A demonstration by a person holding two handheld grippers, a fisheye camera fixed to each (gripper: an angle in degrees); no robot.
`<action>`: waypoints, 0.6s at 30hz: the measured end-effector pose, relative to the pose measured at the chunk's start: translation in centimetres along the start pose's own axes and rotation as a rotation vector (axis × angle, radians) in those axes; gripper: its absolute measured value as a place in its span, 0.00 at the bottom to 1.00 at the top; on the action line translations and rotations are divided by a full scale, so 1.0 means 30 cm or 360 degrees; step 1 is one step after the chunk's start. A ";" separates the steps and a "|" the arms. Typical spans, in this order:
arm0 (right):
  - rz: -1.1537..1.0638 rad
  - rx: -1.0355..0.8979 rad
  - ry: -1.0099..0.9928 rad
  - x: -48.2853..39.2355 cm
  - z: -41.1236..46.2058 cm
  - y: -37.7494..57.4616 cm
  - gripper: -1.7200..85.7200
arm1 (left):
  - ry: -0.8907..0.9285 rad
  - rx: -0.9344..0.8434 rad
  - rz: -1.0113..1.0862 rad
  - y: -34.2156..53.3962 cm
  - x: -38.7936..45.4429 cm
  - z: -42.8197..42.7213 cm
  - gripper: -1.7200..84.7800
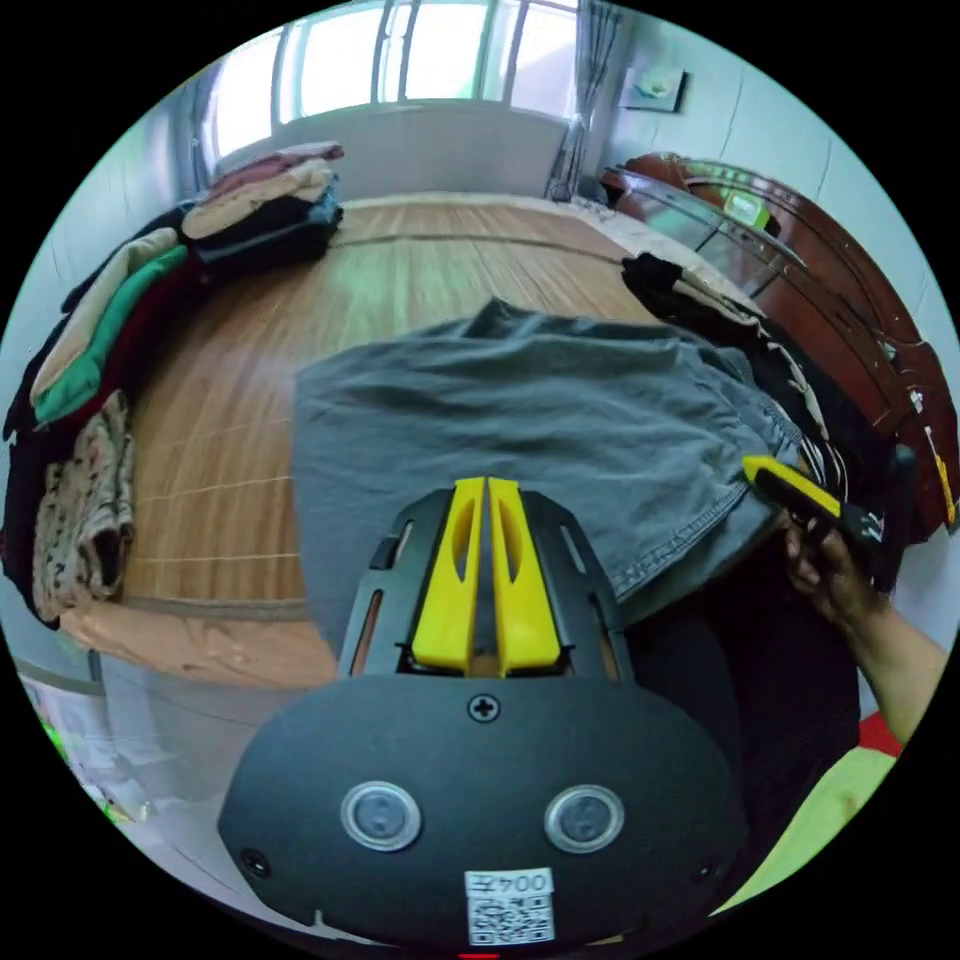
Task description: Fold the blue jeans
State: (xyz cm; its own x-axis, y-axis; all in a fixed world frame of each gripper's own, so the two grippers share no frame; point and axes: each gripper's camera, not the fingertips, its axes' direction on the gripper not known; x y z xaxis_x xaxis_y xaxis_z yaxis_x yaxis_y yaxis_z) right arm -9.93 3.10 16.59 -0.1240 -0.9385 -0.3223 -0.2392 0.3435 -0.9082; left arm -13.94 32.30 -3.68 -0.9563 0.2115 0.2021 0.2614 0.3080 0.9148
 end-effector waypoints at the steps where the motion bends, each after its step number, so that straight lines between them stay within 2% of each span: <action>1: 0.0030 -0.0026 -0.0038 0.004 -0.005 -0.006 0.04 | -0.0020 0.0080 -0.0014 0.034 -0.043 -0.075 0.07; 4: 0.0043 0.0113 -0.0146 -0.046 -0.149 -0.034 0.05 | -0.0110 0.0086 -0.0148 0.165 -0.211 -0.191 0.10; 9: -0.0228 0.0222 -0.0402 -0.329 -0.360 -0.076 0.12 | 0.0045 0.0028 -0.0496 0.413 -0.484 -0.236 0.15; 13: -0.0518 0.0183 -0.0433 -0.608 -0.395 -0.106 0.16 | 0.0408 0.0020 -0.0619 0.450 -0.566 -0.189 0.18; 18: -0.1000 0.0139 -0.0367 -1.024 -0.421 -0.097 0.18 | 0.0614 0.0087 -0.0731 0.397 -0.651 -0.185 0.18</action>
State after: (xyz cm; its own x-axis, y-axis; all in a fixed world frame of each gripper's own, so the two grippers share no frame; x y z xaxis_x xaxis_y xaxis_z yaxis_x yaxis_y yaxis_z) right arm -17.58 31.37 32.50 0.2245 -0.9460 0.2340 -0.1187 -0.2649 -0.9569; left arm 7.12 26.68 5.21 -0.9489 -0.3031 -0.0881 -0.1933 0.3374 0.9213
